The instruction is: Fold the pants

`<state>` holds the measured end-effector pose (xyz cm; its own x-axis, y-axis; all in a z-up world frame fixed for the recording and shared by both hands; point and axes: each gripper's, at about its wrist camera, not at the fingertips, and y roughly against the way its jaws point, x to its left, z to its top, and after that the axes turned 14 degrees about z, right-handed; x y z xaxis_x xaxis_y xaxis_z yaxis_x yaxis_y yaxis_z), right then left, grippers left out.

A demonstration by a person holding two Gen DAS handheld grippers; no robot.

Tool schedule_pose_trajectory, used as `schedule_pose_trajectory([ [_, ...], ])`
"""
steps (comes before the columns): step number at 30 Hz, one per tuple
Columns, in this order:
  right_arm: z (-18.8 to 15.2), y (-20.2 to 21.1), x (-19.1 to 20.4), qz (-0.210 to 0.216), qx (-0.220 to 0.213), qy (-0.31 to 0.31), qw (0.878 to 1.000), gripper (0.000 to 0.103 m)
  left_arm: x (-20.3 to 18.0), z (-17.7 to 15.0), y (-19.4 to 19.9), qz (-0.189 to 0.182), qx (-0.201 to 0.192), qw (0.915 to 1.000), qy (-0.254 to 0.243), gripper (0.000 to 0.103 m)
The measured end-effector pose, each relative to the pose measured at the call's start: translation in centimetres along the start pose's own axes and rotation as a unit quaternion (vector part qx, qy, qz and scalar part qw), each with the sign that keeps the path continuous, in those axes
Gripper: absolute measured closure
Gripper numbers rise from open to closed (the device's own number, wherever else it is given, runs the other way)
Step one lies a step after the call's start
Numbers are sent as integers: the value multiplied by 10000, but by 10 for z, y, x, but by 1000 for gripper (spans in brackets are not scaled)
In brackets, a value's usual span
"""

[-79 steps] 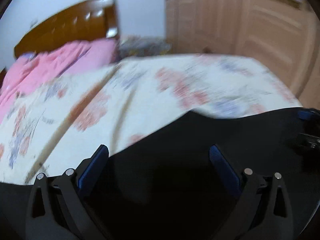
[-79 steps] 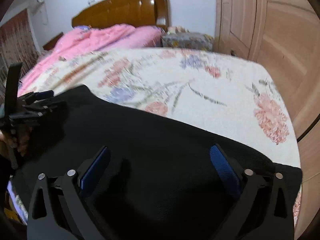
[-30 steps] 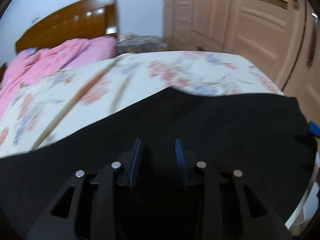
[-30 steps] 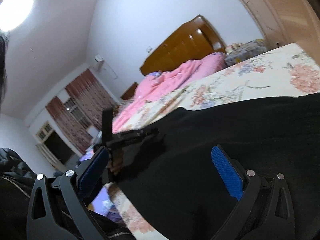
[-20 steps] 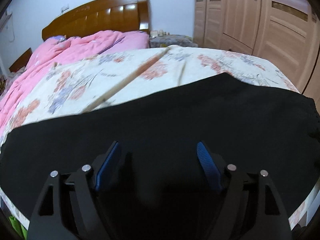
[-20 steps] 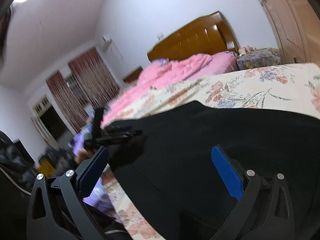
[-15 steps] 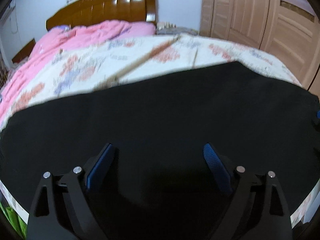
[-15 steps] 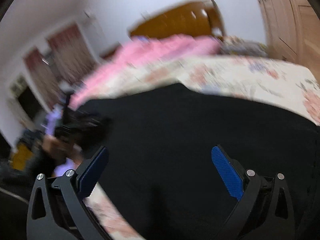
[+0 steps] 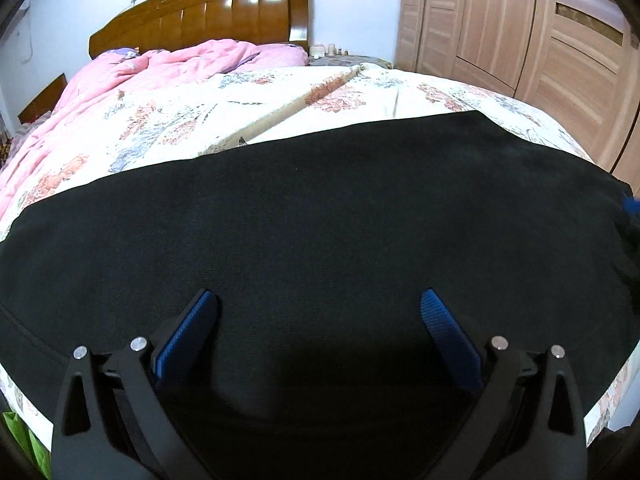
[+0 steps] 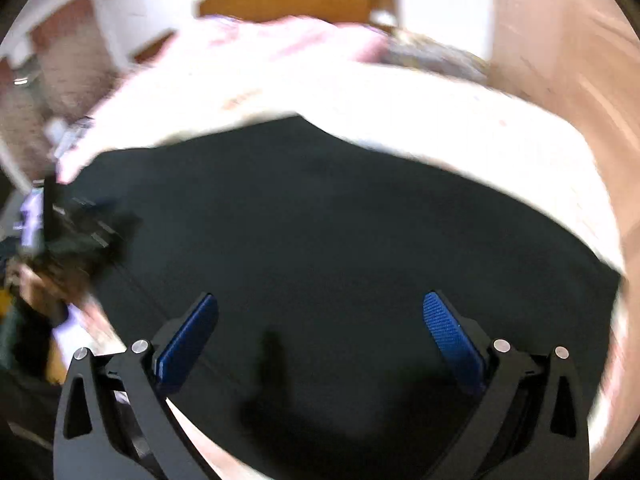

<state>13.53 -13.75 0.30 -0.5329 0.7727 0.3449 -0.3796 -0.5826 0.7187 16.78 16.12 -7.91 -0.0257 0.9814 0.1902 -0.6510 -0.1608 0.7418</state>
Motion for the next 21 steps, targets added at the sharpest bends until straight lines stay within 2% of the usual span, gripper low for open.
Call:
schedule_pose_trajectory([
  [2, 26, -32, 22, -90, 100, 475, 9988, 4, 7, 1, 5, 107, -10, 9999, 83, 1],
  [4, 50, -69, 36, -182, 307, 688, 9970, 4, 22, -1, 17, 419, -192, 9987, 238, 1],
  [6, 64, -93, 47, 73, 388, 656, 9971, 4, 60, -4, 29, 702, -259, 9951, 641, 1],
  [8, 71, -110, 58, 365, 380, 672, 9963, 4, 113, -13, 32, 867, -126, 9878, 1285, 2],
  [10, 73, -128, 67, 406, 444, 736, 9955, 4, 164, -24, 30, 1216, 127, 9742, 1899, 2],
  [11, 73, -139, 72, 411, 518, 764, 9949, 4, 191, -32, 30, 1425, 246, 9646, 2205, 2],
  [13, 70, -153, 80, 214, 622, 906, 9937, 4, 226, -43, 32, 1699, 323, 9517, 2537, 2],
  [14, 70, -159, 83, -9, 648, 1054, 9923, 4, 240, -48, 33, 1898, 378, 9460, 2601, 2],
  [16, 67, -160, 84, -53, 590, 1109, 9921, 4, 251, -53, 35, 2079, 419, 9428, 2573, 2],
  [18, 68, -161, 82, -63, 645, 1066, 9922, 4, 253, -56, 34, 2171, 456, 9433, 2470, 2],
  [21, 76, -162, 94, -292, 807, 944, 9918, 4, 249, -60, 30, 2195, 470, 9464, 2324, 2],
])
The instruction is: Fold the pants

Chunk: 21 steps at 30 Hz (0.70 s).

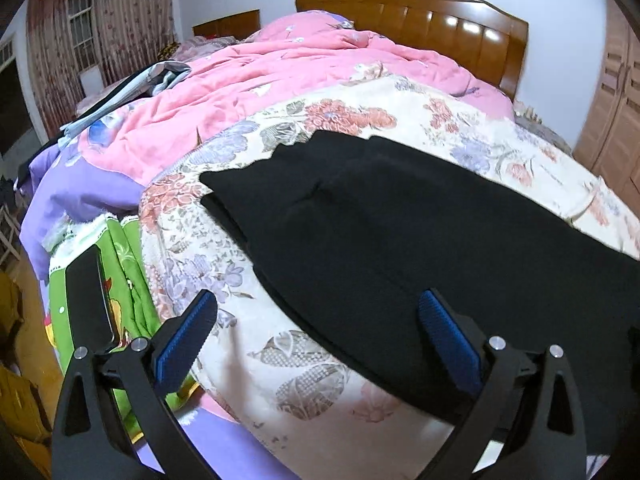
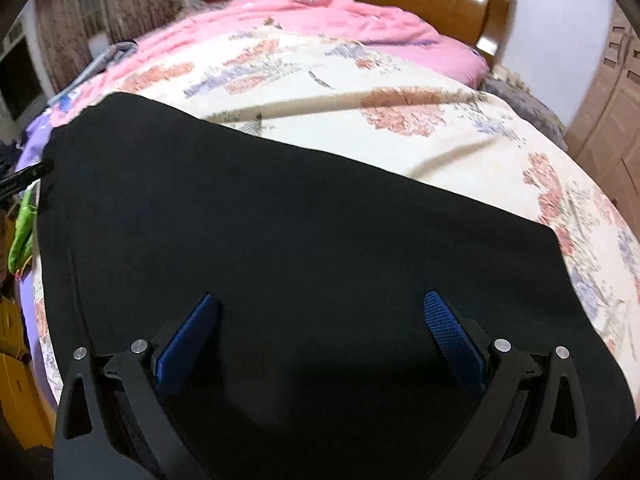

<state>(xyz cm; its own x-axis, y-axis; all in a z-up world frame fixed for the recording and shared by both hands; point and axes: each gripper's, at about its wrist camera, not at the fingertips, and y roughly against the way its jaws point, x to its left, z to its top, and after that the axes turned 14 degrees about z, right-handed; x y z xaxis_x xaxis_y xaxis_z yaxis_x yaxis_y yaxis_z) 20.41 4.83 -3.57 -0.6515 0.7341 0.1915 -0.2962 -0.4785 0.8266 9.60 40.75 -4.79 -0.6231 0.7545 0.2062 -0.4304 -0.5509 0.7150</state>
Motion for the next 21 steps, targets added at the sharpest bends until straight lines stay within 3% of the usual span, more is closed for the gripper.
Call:
schedule_pose_trajectory([
  [5, 22, -11, 61, 556, -54, 658, 9963, 4, -3, -3, -10, -70, 73, 9999, 75, 2],
  [7, 30, -26, 98, 790, 94, 1184, 9898, 4, -2, -4, -12, -93, 98, 9998, 115, 2],
  [11, 37, -53, 150, 863, 314, 1966, 9762, 4, 1, -5, -11, -46, 81, 9999, 96, 2],
  [13, 36, -61, 154, 915, 338, 2029, 9743, 4, 2, -6, -11, -37, 71, 9999, 95, 2],
  [16, 32, -61, 129, 1395, 271, 1538, 9778, 4, 5, -6, -10, -41, 56, 9999, 94, 2],
  [21, 21, -55, 127, 1381, 170, 1619, 9770, 4, 6, -5, -10, -73, 58, 9999, 132, 2],
])
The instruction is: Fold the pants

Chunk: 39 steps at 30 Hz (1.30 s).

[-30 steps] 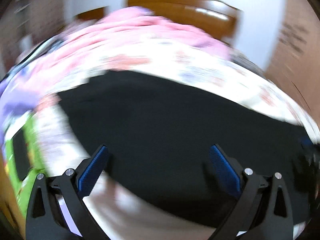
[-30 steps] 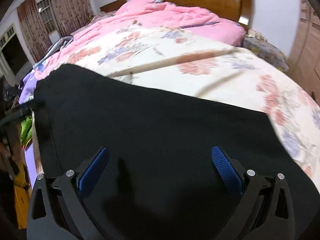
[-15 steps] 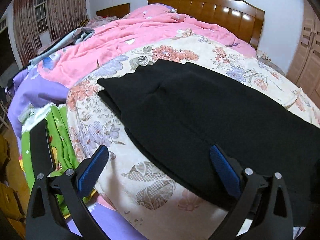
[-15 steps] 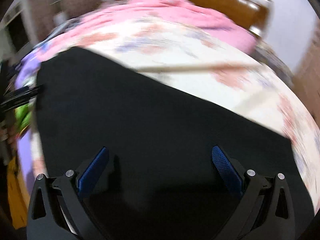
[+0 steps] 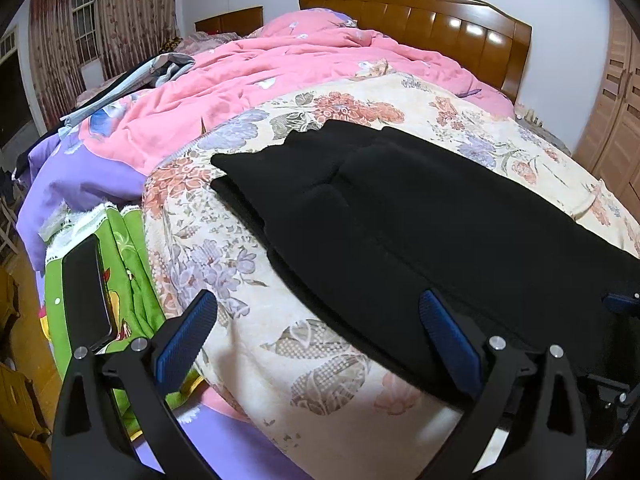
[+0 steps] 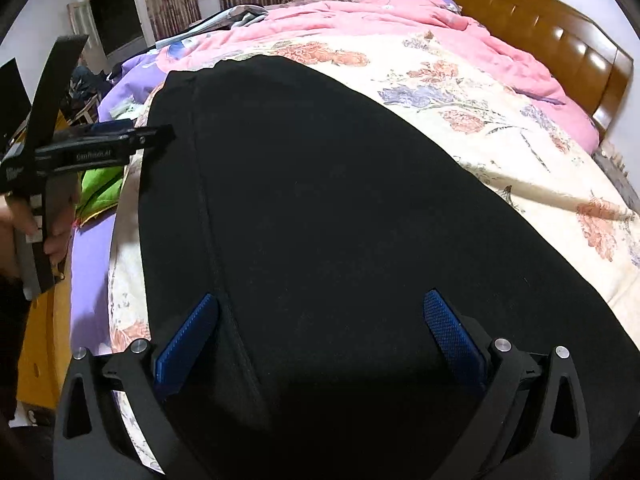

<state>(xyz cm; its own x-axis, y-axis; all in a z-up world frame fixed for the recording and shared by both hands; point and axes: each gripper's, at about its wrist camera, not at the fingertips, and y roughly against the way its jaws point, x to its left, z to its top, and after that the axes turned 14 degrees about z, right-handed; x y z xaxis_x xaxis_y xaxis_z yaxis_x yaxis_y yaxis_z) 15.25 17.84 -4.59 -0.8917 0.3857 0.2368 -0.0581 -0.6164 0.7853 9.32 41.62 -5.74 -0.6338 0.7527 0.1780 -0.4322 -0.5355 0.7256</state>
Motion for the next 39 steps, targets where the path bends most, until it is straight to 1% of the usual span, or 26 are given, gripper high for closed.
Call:
schedule_pose_trajectory([
  [1, 0, 1, -1, 27, -5, -14, 10000, 4, 1, 1, 2, -45, -17, 10000, 19, 2],
  [3, -1, 2, 3, 87, -35, -51, 9999, 4, 11, 8, 8, -513, -35, 9983, 283, 2],
  [4, 2, -1, 3, 88, -37, -53, 9999, 4, 24, 14, 8, -897, -21, 9940, 619, 2],
  [5, 1, 0, 4, 81, -39, -46, 9999, 4, 35, 19, 7, -1124, 4, 9895, 904, 2],
  [7, 1, -1, 3, 68, -50, -37, 10000, 4, 62, 28, -3, -1488, 119, 9759, 1590, 2],
  [8, 1, -1, 2, 75, -59, -40, 9999, 4, 79, 31, -12, -1615, 225, 9657, 2023, 2],
  [9, 1, -1, 2, 87, -66, -47, 9999, 4, 89, 32, -18, -1656, 291, 9593, 2269, 2],
  [11, 1, 0, 1, 101, -73, -57, 9999, 4, 104, 31, -26, -1640, 363, 9505, 2614, 2],
  [13, 1, 0, 1, 103, -76, -59, 9999, 4, 106, 31, -27, -1726, 339, 9471, 2685, 3],
  [14, 1, 0, 1, 101, -75, -59, 9999, 4, 103, 30, -27, -1783, 326, 9470, 2653, 7],
  [15, 1, 0, 1, 99, -75, -58, 9999, 4, 99, 32, -26, -1859, 313, 9474, 2586, 16],
  [16, 1, 0, 1, 97, -76, -56, 9999, 4, 94, 32, -27, -1903, 321, 9484, 2516, 18],
  [18, 1, 0, 1, 90, -74, -52, 9999, 4, 83, 32, -29, -1937, 381, 9504, 2403, 19],
  [19, 2, -1, 1, 85, -76, -49, 9999, 4, 78, 32, -31, -1988, 441, 9495, 2386, 19],
  [24, 2, 0, 2, 82, -79, -47, 9999, 4, 66, 30, -62, -2386, 804, 9304, 2663, 18],
  [26, 2, 0, 2, 82, -79, -46, 9999, 4, 68, 26, -79, -2681, 933, 9142, 2894, 16],
  [28, 2, 0, 2, 81, -80, -46, 9999, 4, 71, 24, -84, -2874, 933, 9056, 2976, 17],
  [29, 2, 0, 2, 83, -79, -46, 9999, 4, 72, 25, -83, -2982, 909, 9021, 2985, 21],
  [30, 2, 0, 2, 84, -80, -48, 9999, 4, 72, 25, -83, -3049, 902, 9005, 2968, 37],
  [31, 2, 0, 2, 84, -81, -49, 9999, 4, 73, 25, -84, -2963, 959, 9037, 2940, 47],
  [32, 2, 0, 3, 81, -81, -47, 9999, 4, 75, 25, -89, -2915, 1038, 9046, 2933, 54],
  [33, 2, 0, 2, 80, -80, -45, 9999, 4, 77, 23, -94, -3021, 1063, 8985, 3001, 56],
  [35, 2, 0, 2, 83, -80, -46, 9999, 4, 86, 16, -103, -3294, 1099, 8786, 3279, 57],
  [37, 2, 0, 2, 87, -84, -51, 9999, 4, 92, 10, -108, -3482, 1069, 8623, 3517, 56],
  [38, 2, 0, 3, 89, -87, -53, 9999, 4, 93, 8, -110, -3535, 1053, 8576, 3586, 56],
  [39, 3, 0, 3, 86, -90, -55, 9999, 4, 93, 8, -110, -3540, 1029, 8569, 3602, 55],
])
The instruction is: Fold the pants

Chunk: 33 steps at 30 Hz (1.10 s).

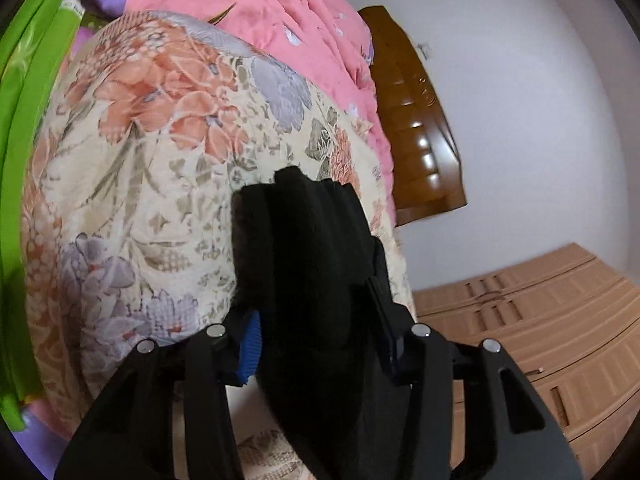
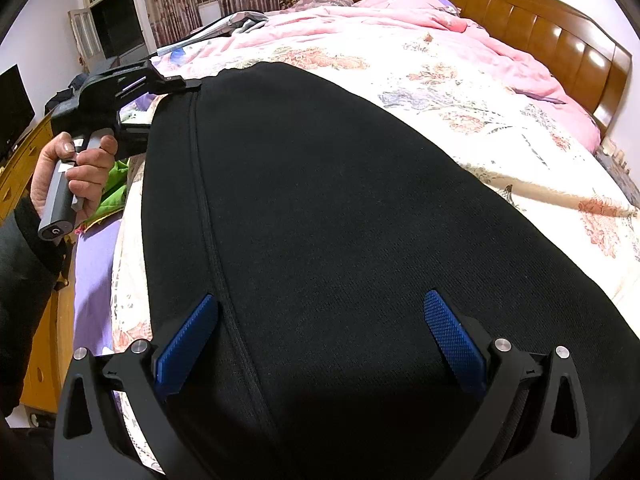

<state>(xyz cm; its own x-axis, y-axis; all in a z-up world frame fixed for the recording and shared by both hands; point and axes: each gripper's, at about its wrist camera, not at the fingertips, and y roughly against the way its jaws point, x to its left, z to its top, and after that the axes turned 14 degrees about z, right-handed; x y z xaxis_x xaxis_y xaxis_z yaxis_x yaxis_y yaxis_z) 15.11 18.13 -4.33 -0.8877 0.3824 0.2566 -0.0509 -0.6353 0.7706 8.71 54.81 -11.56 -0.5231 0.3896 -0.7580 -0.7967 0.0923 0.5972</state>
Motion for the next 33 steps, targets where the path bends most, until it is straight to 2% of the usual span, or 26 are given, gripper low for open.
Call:
schedule_pose_trajectory([
  [2, 0, 0, 0, 3, 0, -2, 10000, 4, -4, -1, 0, 99, -30, 9999, -69, 55],
  [6, 1, 2, -1, 85, -49, -55, 9999, 4, -18, -6, 7, 290, -247, 9990, -214, 80],
  [9, 1, 5, -6, 228, -129, -151, 9995, 4, -41, -15, 26, 594, -756, 9936, -598, 82],
  [10, 1, 5, -7, 285, -158, -189, 9993, 4, -50, -20, 31, 774, -949, 9893, -792, 82],
  [13, 2, 7, -11, 416, -234, -284, 9985, 4, -86, -39, 40, 1315, -1514, 9682, -1497, 82],
  [17, 2, 10, -13, 503, -331, -373, 9975, 4, -117, -52, 45, 1661, -1779, 9477, -2063, 82],
  [19, -1, 28, -28, 857, -795, -778, 9901, 4, -135, -61, 50, 1650, -1913, 9398, -2301, 83],
  [20, -5, 41, -36, 941, -1066, -1039, 9844, 4, -151, -73, 57, 1659, -2032, 9306, -2551, 87],
  [21, -15, 65, -51, 1156, -1563, -1496, 9694, 4, -167, -85, 63, 1644, -2151, 9203, -2823, 91],
  [22, -26, 88, -63, 1360, -1974, -1830, 9535, 4, -182, -99, 67, 1604, -2222, 9097, -3121, 91],
  [23, -36, 104, -70, 1441, -2235, -2007, 9429, 4, -206, -125, 71, 1577, -2366, 8880, -3613, 91],
  [24, -53, 129, -80, 1373, -2547, -2190, 9318, 4, -218, -140, 71, 1539, -2424, 8763, -3868, 91],
  [25, -64, 145, -86, 1192, -2682, -2276, 9285, 4, -236, -168, 71, 1376, -2465, 8593, -4266, 91],
  [27, -91, 180, -98, 674, -2913, -2454, 9222, 4, -257, -211, 66, 1086, -2422, 8376, -4774, 92],
  [28, -105, 196, -103, 494, -3031, -2572, 9163, 4, -268, -244, 61, 900, -2355, 8182, -5167, 92],
  [30, -134, 221, -111, 233, -3231, -2839, 9025, 4, -277, -293, 48, 697, -2135, 7903, -5701, 92],
  [31, -147, 229, -113, 93, -3256, -2970, 8976, 4, -278, -318, 39, 658, -1973, 7723, -6003, 92],
  [33, -165, 234, -117, -31, -3152, -3130, 8959, 4, -270, -372, 5, 702, -1379, 7236, -6727, 87],
])
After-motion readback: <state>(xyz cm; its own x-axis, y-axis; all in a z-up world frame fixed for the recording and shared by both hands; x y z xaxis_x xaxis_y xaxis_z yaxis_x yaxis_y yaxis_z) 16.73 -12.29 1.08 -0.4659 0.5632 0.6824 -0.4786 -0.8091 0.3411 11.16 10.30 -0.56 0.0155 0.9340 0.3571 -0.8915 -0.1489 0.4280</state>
